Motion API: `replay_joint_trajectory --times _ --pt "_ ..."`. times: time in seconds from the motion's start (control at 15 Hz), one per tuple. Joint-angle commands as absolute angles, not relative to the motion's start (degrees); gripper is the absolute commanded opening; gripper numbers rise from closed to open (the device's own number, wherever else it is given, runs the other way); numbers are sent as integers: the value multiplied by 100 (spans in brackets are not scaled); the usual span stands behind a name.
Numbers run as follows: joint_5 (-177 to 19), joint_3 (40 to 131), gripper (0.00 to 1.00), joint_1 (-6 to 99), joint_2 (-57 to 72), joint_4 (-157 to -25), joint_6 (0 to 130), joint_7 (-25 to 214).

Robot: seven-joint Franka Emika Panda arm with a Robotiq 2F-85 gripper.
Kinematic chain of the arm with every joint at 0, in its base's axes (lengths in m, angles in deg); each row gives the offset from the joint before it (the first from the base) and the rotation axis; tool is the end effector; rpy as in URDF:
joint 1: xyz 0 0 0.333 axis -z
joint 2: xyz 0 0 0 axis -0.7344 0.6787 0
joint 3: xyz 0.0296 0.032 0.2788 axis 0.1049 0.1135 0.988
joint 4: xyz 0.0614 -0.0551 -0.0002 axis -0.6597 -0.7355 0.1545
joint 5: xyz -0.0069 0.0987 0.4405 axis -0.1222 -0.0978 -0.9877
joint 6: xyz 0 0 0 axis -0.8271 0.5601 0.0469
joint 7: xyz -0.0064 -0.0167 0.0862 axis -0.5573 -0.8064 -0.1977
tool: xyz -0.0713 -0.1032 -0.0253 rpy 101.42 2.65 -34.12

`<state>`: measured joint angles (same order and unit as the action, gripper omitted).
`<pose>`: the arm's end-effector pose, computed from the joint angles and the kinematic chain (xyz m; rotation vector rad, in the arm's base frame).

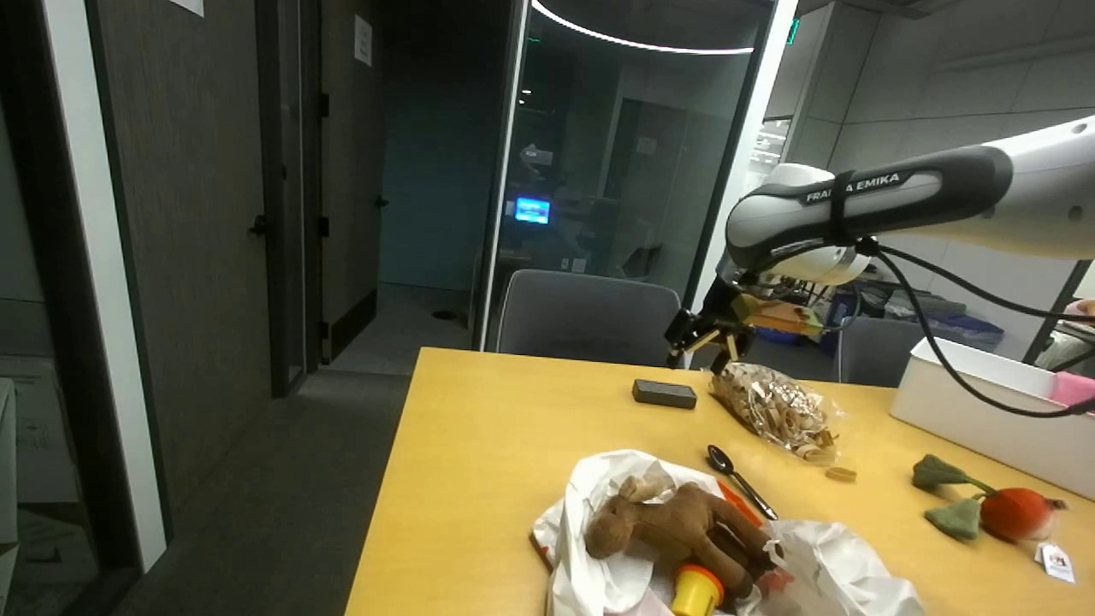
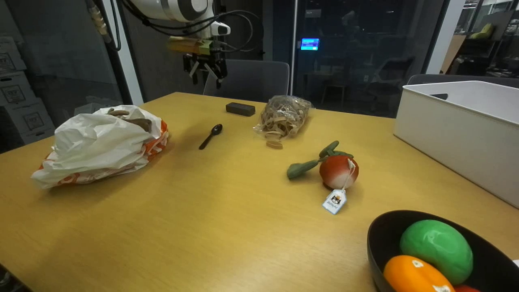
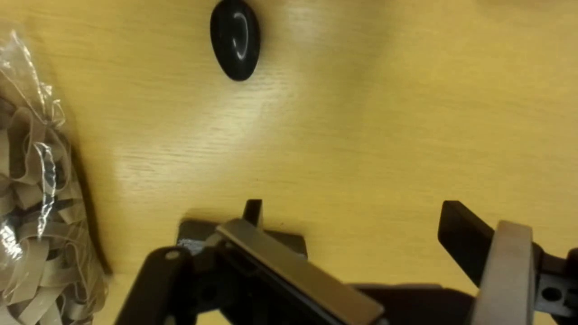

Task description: Pick the yellow container with an orange lid from the table and put it in the plastic, pick the brown toy from the table and put it in the plastic

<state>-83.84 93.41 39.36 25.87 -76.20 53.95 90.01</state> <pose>0.7668 0.1571 0.3192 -3.0230 -0.2691 -0.2981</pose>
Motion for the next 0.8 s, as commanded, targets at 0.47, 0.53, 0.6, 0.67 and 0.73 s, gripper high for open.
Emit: replay_joint_trajectory --times 0.47,0.53,0.6,0.67,0.73 --pt "-7515 8706 100 3442 3455 -6824 6160 10606" --pt "-7595 8818 100 3546 3296 -7154 6185 10342" --pt "-7596 8806 100 3526 3345 -7091 6184 10407" --pt "-7598 8801 100 3516 3368 -7054 6183 10444" --pt "-7599 8798 100 3513 3377 -7033 6182 10462"
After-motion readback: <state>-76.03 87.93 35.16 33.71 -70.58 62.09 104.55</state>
